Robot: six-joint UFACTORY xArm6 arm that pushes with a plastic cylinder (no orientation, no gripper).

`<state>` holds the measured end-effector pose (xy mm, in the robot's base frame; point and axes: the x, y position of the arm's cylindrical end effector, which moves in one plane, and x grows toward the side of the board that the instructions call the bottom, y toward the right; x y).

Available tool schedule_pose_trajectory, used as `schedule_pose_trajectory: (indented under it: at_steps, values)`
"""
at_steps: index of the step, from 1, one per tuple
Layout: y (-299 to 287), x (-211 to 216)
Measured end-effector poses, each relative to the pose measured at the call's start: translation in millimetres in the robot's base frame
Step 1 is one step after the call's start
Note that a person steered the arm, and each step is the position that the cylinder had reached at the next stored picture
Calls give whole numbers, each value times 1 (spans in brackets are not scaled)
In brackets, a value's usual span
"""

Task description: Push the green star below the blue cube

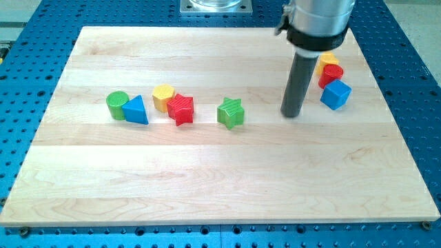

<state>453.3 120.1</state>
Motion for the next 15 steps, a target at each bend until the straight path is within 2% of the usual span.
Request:
schedule_pose_trajectory:
  at_steps: [1, 4, 5, 7, 8, 9, 10, 11, 12, 13, 15]
  values:
    - [-1, 52]
    - [-159, 45]
    - [-160, 40]
    - [-84, -49]
    - [-56, -80]
    - [-54, -85]
    - [-54, -66]
    - [-55, 7]
    - [-42, 42]
    - [-46, 42]
    - [-124, 50]
